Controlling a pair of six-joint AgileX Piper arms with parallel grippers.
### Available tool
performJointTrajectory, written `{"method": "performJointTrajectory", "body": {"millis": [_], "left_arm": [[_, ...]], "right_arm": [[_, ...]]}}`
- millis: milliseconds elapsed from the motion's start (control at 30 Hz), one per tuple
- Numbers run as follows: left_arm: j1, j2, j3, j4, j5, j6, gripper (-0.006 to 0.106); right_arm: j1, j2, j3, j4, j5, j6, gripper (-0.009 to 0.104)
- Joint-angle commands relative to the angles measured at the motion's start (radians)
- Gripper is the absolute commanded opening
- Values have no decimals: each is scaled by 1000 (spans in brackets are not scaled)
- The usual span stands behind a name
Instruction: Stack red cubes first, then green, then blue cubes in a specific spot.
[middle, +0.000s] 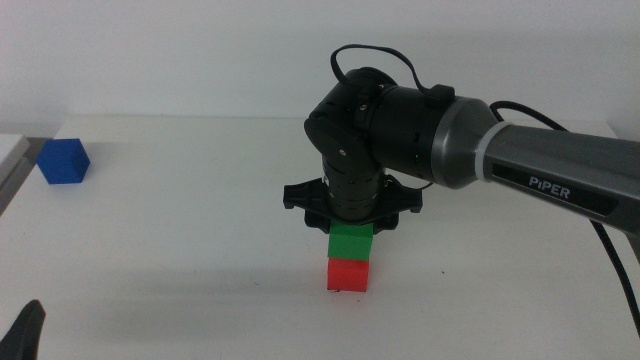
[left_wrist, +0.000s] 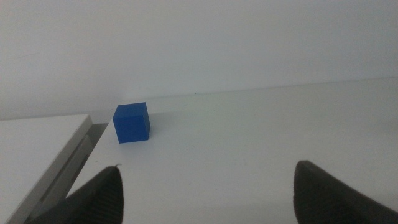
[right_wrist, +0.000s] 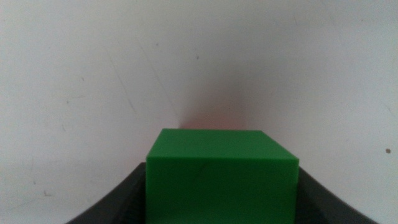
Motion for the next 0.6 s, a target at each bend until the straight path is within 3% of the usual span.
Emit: {"method": "performJointTrajectory", "body": {"millis": [0,367,400,467,567], "left_arm": [[0,-4,1,-2,-14,-1,94],[0,-4,1,-2,-14,-1,94],[0,-4,1,-2,-14,-1,94],[0,-4,1,-2,-14,-1,94],[0,-4,1,-2,-14,-1,94]], "right_arm": [[4,-3,8,-20,-1,9,7],[4,30,8,-8,4,9,7],[4,32,8,-8,4,9,56],[4,32,8,-8,3,9,66],[4,32,8,-6,3,9,69]]}}
